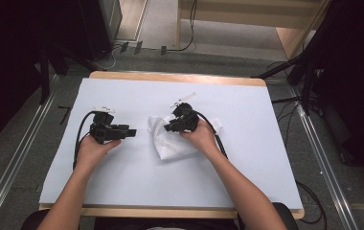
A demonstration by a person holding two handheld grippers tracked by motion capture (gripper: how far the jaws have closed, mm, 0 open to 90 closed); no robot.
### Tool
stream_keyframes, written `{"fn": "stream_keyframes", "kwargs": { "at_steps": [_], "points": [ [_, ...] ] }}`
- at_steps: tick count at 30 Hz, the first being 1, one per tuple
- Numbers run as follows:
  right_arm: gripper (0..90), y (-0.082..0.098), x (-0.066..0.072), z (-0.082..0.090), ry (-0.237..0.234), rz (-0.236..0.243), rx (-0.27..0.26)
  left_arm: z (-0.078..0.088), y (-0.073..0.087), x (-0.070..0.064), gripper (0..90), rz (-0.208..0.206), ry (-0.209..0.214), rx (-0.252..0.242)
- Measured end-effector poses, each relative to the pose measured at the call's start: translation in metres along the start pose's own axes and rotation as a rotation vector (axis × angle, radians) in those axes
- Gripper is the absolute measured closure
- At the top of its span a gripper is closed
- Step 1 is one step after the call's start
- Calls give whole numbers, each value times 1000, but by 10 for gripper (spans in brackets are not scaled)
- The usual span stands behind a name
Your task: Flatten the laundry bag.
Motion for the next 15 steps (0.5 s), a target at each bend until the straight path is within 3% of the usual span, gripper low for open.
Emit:
{"fn": "stream_keyframes", "kwargs": {
  "at_steps": [1,4,8,15],
  "points": [
    [823,1,1,-1,2,6,10,0,0,1,511,1,0,-1],
    [892,3,5,-1,-17,18,27,1,0,2,512,0,-6,-6],
    [899,-3,11,12,-34,25,-14,2,-2,2,515,1,-8,-13],
    [895,-9,27,56,-42,75,-113,-1,-6,-3,553,-8,0,-20]
  ]
}}
Point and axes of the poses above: each handheld gripper's, and its own axes: z roughly backward along the jaws, y roughly out of its underside, x roughly to its left, the point moved 10 cm from there along -z, roughly forward along the jaws, and after that the axes turned 3 degrees about -y, right-handed, at the moved point
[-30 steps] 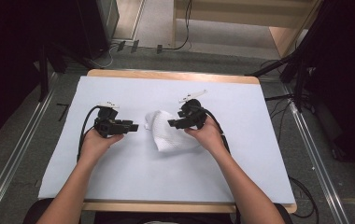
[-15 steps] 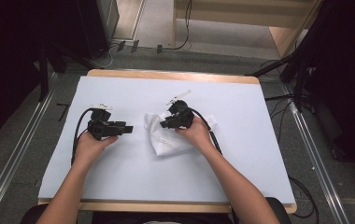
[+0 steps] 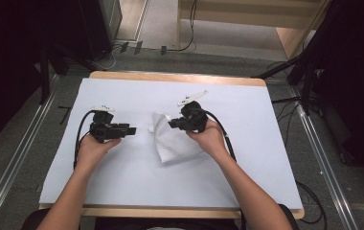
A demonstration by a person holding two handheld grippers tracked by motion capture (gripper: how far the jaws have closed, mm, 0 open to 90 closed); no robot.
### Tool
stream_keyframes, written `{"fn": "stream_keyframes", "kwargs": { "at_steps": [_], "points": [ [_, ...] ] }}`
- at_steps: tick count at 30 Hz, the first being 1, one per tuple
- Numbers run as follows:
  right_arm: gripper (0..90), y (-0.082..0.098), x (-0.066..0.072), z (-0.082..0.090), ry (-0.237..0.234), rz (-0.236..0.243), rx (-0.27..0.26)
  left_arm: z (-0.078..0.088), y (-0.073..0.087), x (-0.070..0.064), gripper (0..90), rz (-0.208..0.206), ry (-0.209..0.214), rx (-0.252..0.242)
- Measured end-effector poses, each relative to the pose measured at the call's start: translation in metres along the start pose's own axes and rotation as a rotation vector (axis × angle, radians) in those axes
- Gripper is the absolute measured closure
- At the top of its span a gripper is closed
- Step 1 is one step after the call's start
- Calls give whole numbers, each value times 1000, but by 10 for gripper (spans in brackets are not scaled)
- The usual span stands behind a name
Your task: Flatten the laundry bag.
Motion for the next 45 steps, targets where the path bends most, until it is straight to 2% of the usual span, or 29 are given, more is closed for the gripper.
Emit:
{"fn": "stream_keyframes", "kwargs": {
  "at_steps": [4,8,14,18,20,23,28,33,37,45],
  "points": [
    [893,6,5,17,16,11,-17,-4,-3,-6,582,-14,9,-3],
    [893,15,11,35,15,7,-45,-9,-6,-11,649,-23,26,4],
    [893,34,24,52,15,13,-54,-18,-10,-21,782,-43,52,21],
    [893,46,33,61,11,15,-51,-21,-16,-30,900,-65,78,6],
    [893,53,37,64,16,11,-45,-24,-18,-38,900,-73,101,7],
    [892,64,40,66,19,11,-36,-33,-19,-49,900,-107,109,22],
    [892,78,45,67,12,-14,-19,-56,-12,-59,900,-139,112,81],
    [891,90,50,69,0,-29,-11,-75,-4,-60,900,-144,103,134],
    [890,102,54,73,-2,-45,3,-82,0,-57,900,-158,84,163],
    [888,131,57,86,3,-97,22,-87,0,-55,900,-160,77,173]
  ]
}}
Point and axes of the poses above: each handheld gripper's, and its own axes: z roughly backward along the jaws, y roughly out of its underside, x roughly to its left, the point moved 10 cm from there along -z, roughly forward along the jaws, and after that the axes turned 3 degrees about -y, right-handed, at the moved point
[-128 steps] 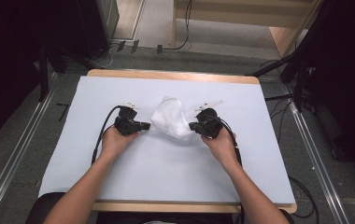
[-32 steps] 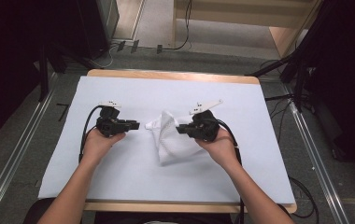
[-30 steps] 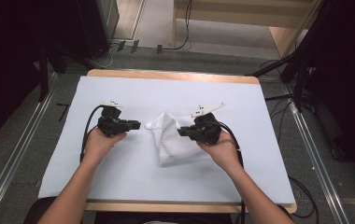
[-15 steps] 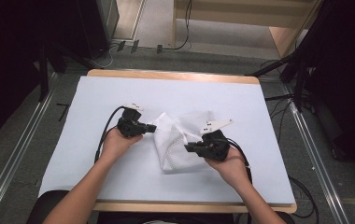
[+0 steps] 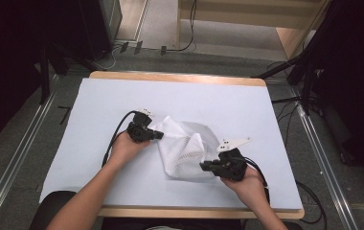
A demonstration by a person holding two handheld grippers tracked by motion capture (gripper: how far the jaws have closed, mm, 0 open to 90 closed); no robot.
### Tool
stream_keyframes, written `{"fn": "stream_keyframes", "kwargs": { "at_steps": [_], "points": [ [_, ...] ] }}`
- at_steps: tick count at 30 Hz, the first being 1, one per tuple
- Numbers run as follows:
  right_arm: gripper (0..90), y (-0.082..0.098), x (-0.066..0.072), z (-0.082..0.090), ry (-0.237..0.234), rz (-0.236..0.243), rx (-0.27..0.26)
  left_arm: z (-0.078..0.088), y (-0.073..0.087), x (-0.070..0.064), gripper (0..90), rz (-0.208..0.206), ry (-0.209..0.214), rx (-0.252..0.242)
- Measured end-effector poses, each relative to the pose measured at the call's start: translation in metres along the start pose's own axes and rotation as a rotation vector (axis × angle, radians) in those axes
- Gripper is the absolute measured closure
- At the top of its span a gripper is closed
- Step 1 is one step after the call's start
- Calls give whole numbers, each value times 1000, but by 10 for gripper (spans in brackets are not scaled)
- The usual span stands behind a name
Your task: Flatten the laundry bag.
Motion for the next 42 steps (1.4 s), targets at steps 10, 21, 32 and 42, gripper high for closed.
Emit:
{"fn": "stream_keyframes", "kwargs": {
  "at_steps": [10,21,32,42],
  "points": [
    [707,16,4,15,-20,-21,-22,0,-1,1,900,1,3,-1],
    [825,2,-24,42,66,-63,-117,12,-12,-9,900,-16,11,-47],
    [679,-25,-70,31,175,-85,-118,17,-19,-23,890,-39,41,-63],
    [690,-37,-92,11,188,-109,-92,-1,-34,-44,635,-107,97,-75]
  ]
}}
Point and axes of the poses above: each handheld gripper's, and its own axes: z roughly backward along the jaws, y roughly out of its underside, x roughly to its left, the point moved 10 cm from there along -z, roughly forward along the jaws, and after that the axes turned 3 degrees about -y, right-handed, at the moved point
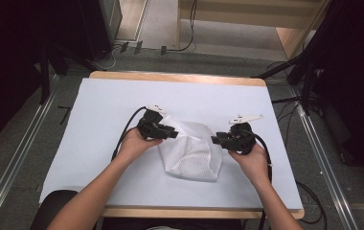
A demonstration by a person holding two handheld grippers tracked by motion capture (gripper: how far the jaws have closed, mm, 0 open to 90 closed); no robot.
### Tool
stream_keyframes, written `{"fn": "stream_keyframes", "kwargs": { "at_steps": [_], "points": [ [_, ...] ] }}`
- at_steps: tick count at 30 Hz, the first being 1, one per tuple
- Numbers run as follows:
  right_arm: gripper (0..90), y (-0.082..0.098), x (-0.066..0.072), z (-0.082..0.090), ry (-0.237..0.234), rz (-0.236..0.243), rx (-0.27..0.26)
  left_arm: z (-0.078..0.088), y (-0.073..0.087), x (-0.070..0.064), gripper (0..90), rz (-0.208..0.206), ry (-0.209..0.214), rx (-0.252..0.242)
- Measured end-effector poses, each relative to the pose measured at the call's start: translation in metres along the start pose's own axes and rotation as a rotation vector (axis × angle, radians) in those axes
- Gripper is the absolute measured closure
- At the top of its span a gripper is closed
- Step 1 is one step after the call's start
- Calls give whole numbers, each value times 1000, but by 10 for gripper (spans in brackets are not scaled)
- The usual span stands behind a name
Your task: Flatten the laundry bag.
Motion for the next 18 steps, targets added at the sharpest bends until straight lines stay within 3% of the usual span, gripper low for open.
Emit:
{"fn": "stream_keyframes", "kwargs": {
  "at_steps": [3,6,10,13,16,18],
  "points": [
    [704,-3,-3,-6,-7,-17,2,-7,0,-1,508,-12,11,7],
    [724,-5,-6,-13,-7,-19,9,-14,2,-3,450,-42,19,12],
    [780,-7,-7,-19,-1,-18,15,-25,11,0,437,-58,4,58],
    [845,-6,-9,-21,0,-25,23,-28,15,-1,519,-67,11,63],
    [866,-5,-13,-24,3,-38,34,-29,18,-6,693,-72,45,82],
    [874,-5,-16,-26,6,-45,37,-30,20,-7,785,-88,38,89]
  ]
}}
Point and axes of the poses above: each handheld gripper's, and its own axes: z roughly backward along the jaws, y roughly out of its underside, x roughly to its left, the point moved 10 cm from there along -z, roughly forward along the jaws, and after that the axes turned 3 degrees about -y, right-handed, at the moved point
